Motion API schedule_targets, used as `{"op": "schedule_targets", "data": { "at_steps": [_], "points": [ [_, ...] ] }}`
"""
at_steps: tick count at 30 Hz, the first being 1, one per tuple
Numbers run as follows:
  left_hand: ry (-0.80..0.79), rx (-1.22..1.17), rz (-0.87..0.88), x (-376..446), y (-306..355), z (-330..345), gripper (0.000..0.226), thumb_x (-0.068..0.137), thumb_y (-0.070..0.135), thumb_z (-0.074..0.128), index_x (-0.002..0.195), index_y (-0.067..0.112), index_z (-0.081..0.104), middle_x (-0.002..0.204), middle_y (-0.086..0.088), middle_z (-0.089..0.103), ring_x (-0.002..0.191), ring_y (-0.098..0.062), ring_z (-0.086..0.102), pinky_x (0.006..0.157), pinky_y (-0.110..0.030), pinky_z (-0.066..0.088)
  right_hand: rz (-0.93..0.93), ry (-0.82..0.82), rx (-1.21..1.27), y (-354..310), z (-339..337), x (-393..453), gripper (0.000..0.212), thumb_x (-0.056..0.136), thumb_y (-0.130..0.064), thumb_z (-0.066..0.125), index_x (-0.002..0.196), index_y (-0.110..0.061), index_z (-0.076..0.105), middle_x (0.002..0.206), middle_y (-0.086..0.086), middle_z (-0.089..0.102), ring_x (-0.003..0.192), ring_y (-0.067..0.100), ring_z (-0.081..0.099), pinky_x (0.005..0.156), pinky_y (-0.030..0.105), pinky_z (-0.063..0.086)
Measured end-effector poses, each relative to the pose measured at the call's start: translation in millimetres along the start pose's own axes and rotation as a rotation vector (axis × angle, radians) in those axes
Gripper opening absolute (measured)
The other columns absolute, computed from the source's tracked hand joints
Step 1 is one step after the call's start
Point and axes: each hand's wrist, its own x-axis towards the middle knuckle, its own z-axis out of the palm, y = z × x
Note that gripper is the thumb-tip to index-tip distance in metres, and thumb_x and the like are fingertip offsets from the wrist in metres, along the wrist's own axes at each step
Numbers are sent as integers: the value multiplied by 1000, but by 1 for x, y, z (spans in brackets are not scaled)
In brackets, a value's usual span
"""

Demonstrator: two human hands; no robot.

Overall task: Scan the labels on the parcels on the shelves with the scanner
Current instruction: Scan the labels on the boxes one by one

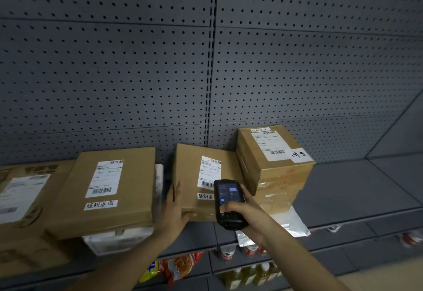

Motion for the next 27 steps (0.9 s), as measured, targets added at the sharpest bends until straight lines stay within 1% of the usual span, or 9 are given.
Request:
{"op": "schedule_targets", "data": {
  "at_steps": [2, 6, 8, 12, 15, 17, 20, 24, 27],
  "points": [
    [-14, -11, -7, 1, -3, 5, 107, 82, 49, 63, 150, 21, -15, 159, -8, 8, 143, -24, 19, 113, -39, 24, 20, 17, 3, 5, -2, 5, 82, 56, 4, 76, 130, -20, 53, 123, 21, 66, 102, 35, 67, 64, 35, 57],
    [-51, -173, -2, 0, -14, 20, 109, 80, 36, 71, 150, 22, -11, 158, -9, 7, 144, -26, 18, 113, -40, 28, 53, 37, 10, 13, -3, 12, 85, 54, 2, 77, 131, -21, 51, 122, 21, 67, 104, 35, 67, 67, 37, 57],
    [-85, -225, -7, 1, -22, 27, 109, 79, 32, 73, 151, 23, -8, 158, -8, 7, 143, -26, 20, 114, -41, 28, 64, 49, -2, 16, -3, 16, 82, 55, 2, 75, 130, -22, 52, 122, 21, 67, 103, 35, 67, 68, 37, 57],
    [-108, -233, -40, 2, -31, 38, 113, 76, 36, 74, 149, 26, -11, 159, -7, 7, 144, -27, 21, 112, -47, 32, 73, 46, -9, 21, -1, 21, 78, 59, 3, 74, 130, -22, 52, 122, 21, 67, 109, 37, 66, 72, 38, 58],
    [-128, -238, -69, 3, -33, 44, 112, 77, 41, 72, 150, 25, -12, 158, -9, 10, 140, -27, 29, 109, -45, 37, 89, 69, -10, 27, -2, 27, 85, 57, 2, 77, 133, -22, 49, 124, 21, 65, 112, 40, 64, 73, 39, 58],
    [-156, -257, -94, 4, -33, 47, 111, 78, 38, 72, 151, 25, -10, 157, -10, 13, 135, -26, 36, 106, -42, 41, 100, 80, -23, 31, -1, 30, 91, 54, 0, 80, 135, -24, 47, 125, 20, 65, 113, 40, 64, 74, 40, 58],
    [-220, -278, -140, 9, -38, 52, 111, 77, 34, 75, 151, 28, -9, 156, -10, 16, 134, -26, 40, 105, -42, 41, 105, 89, -35, 34, -1, 33, 90, 54, -2, 80, 134, -26, 48, 125, 20, 65, 112, 41, 64, 73, 40, 58],
    [-338, -255, -164, 19, -47, 51, 114, 75, 36, 76, 149, 28, -10, 158, -9, 13, 138, -28, 33, 110, -47, 36, 117, 105, -28, 38, 1, 36, 92, 52, -2, 81, 134, -25, 48, 126, 21, 63, 112, 42, 63, 71, 42, 58],
    [-371, -200, -149, 22, -47, 48, 112, 76, 39, 75, 150, 26, -8, 158, -9, 10, 141, -29, 27, 112, -48, 33, 112, 120, -33, 38, 4, 38, 90, 53, -3, 81, 134, -26, 47, 127, 18, 62, 112, 39, 64, 71, 39, 58]
  ]
}}
